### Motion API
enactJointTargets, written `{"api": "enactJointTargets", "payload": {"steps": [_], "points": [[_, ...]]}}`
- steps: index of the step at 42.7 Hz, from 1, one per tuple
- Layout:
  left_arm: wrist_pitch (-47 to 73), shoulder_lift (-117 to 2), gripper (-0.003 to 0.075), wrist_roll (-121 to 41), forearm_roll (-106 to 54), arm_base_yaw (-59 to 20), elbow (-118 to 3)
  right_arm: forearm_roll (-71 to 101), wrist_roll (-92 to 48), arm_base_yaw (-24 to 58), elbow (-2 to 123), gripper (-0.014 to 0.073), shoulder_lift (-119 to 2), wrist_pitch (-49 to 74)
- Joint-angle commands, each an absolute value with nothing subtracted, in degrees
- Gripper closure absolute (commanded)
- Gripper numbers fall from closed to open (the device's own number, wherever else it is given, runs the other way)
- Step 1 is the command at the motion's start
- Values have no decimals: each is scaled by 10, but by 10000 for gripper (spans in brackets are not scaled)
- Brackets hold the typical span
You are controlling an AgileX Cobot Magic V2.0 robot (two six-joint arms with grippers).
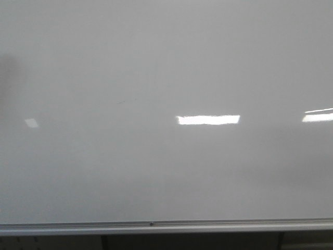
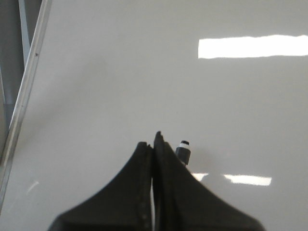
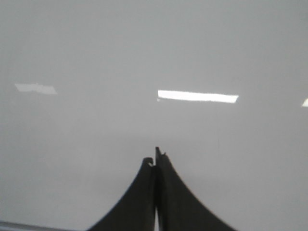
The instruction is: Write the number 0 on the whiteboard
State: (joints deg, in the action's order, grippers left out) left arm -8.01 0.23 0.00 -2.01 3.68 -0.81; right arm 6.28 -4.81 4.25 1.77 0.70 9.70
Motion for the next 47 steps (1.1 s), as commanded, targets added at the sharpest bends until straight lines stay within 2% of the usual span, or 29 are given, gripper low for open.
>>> {"api": "enactJointTargets", "payload": {"steps": [1,13,21,28,31,34,42,44,47], "points": [[-92,5,740,8,-26,38,-69,59,-49,43,90,661,11,74],[121,-111,739,7,-18,38,-212,73,-49,43,249,661,-135,196],[135,-186,740,7,-6,38,-231,103,-49,43,304,661,-240,197],[137,-190,737,7,-9,38,-231,103,-49,43,306,659,-264,186],[136,-189,711,7,-9,38,-231,103,-49,43,306,628,-264,186],[138,-189,628,7,-9,38,-231,102,-50,43,306,540,-264,186],[140,-189,187,7,-9,38,-231,102,-50,43,306,112,-264,186],[138,-189,106,7,-9,38,-231,102,-50,43,306,35,-264,186],[135,-189,31,7,-9,38,-231,102,-50,43,306,-14,-264,186]]}}
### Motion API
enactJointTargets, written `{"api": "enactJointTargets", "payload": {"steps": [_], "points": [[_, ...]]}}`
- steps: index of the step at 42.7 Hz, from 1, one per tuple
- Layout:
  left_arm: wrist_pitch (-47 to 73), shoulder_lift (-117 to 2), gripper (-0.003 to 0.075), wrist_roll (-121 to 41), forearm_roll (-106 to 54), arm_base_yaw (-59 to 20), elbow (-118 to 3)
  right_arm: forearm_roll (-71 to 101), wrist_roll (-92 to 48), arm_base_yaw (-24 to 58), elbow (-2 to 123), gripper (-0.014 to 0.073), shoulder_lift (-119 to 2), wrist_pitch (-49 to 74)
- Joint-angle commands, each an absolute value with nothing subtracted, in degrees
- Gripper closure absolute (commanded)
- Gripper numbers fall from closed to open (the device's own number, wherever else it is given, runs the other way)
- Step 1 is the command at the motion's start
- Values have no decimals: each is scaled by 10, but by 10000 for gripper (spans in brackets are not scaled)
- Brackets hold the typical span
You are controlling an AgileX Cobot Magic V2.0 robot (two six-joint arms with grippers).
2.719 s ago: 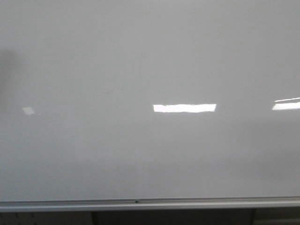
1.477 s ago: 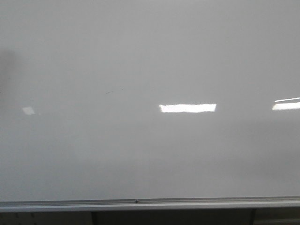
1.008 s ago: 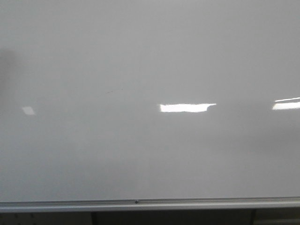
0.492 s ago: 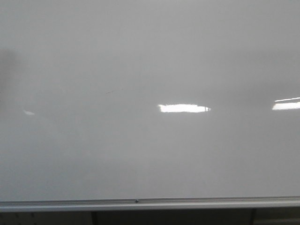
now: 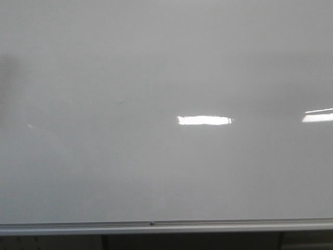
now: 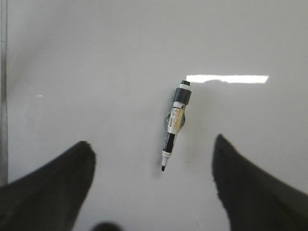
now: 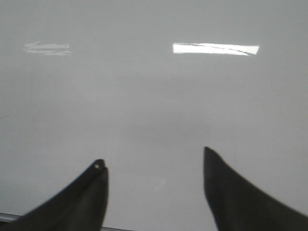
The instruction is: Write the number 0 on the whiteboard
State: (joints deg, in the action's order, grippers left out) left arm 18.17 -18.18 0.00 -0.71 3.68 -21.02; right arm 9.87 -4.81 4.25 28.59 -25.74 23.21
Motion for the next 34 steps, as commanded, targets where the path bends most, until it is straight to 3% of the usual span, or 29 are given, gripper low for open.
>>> {"api": "enactJointTargets", "payload": {"steps": [1,14,34], "points": [[135,-189,24,7,-10,38,-231,102,-50,43,306,-19,-264,186],[135,-252,29,0,-19,38,-240,102,-50,43,306,-20,-264,175],[76,-615,29,-88,16,7,-375,102,-50,43,306,-20,-264,172]]}}
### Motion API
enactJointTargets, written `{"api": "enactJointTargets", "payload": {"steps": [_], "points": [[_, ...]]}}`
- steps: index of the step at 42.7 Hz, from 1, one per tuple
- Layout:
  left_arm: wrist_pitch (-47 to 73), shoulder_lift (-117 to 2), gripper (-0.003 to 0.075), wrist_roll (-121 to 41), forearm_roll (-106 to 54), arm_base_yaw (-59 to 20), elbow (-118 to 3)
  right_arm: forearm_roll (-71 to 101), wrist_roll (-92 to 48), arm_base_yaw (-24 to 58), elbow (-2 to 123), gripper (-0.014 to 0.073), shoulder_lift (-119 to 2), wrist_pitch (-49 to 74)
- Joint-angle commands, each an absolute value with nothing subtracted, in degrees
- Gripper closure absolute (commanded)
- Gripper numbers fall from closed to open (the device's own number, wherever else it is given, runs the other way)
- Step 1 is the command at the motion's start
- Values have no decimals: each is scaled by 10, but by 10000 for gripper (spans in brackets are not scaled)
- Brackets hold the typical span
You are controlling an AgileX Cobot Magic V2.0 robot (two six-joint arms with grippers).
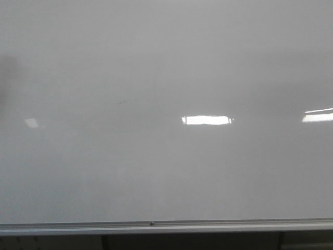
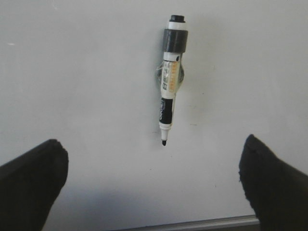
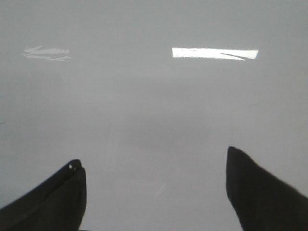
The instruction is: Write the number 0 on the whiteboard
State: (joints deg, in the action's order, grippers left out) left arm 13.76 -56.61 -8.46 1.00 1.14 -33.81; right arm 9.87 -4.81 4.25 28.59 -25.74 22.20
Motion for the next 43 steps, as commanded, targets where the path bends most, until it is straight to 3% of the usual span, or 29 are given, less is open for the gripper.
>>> {"api": "enactJointTargets", "payload": {"steps": [1,16,36,39,43], "points": [[75,-630,29,-88,16,7,-379,102,-50,43,306,-20,-264,172],[-13,-814,29,-88,16,7,-431,102,-50,43,306,-20,-264,173],[-98,-895,31,-88,16,7,-435,102,-50,43,306,-20,-264,175],[-99,-895,64,-88,16,7,-435,102,-50,43,306,-20,-264,175],[-94,-895,169,-88,16,3,-435,102,-50,43,306,-20,-264,175]]}}
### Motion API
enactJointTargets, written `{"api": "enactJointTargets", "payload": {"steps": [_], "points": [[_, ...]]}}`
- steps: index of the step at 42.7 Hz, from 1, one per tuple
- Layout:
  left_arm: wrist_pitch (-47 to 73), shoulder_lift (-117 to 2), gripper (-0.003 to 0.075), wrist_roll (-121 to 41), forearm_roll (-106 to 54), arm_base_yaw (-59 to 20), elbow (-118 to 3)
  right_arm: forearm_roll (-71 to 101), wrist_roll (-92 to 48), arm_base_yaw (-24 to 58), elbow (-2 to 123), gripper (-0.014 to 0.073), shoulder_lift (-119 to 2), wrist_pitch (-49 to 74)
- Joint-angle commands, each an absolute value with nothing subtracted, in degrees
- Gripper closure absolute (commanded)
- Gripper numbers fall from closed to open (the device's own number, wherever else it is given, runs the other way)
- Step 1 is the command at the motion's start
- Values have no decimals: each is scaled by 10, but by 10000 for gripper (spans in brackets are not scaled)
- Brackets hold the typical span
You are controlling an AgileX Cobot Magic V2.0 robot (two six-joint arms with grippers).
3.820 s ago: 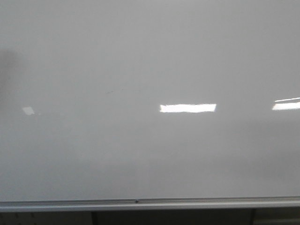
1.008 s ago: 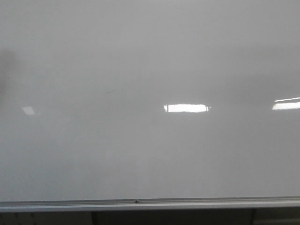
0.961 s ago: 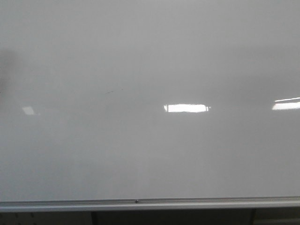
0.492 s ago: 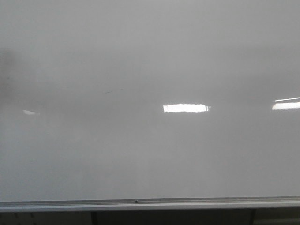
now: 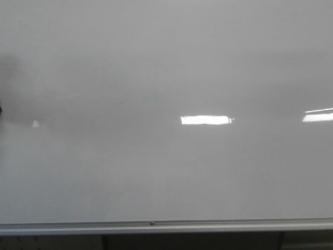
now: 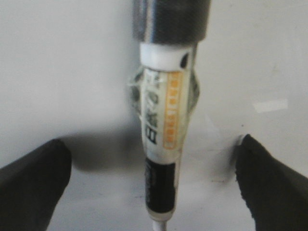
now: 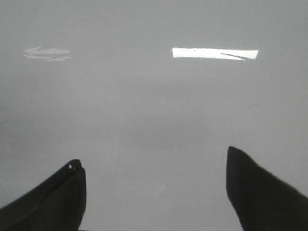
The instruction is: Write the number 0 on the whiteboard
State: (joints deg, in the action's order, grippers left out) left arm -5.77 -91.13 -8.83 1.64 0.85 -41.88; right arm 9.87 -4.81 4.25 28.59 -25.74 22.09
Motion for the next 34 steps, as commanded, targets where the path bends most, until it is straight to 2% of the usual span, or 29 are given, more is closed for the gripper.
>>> {"api": "enactJointTargets", "payload": {"steps": [1,11,17,23,34], "points": [[-94,-895,201,-88,16,1,-435,102,-50,43,306,-20,-264,175],[-92,-895,570,-88,16,-19,-435,102,-50,43,306,-20,-264,175],[-90,-895,737,-88,16,-27,-435,102,-50,43,306,-20,-264,175],[-63,-886,739,-88,15,-27,-436,102,-50,43,306,-20,-264,175],[199,-822,738,-89,-34,-77,-515,102,-50,43,334,-20,-297,239]]}}
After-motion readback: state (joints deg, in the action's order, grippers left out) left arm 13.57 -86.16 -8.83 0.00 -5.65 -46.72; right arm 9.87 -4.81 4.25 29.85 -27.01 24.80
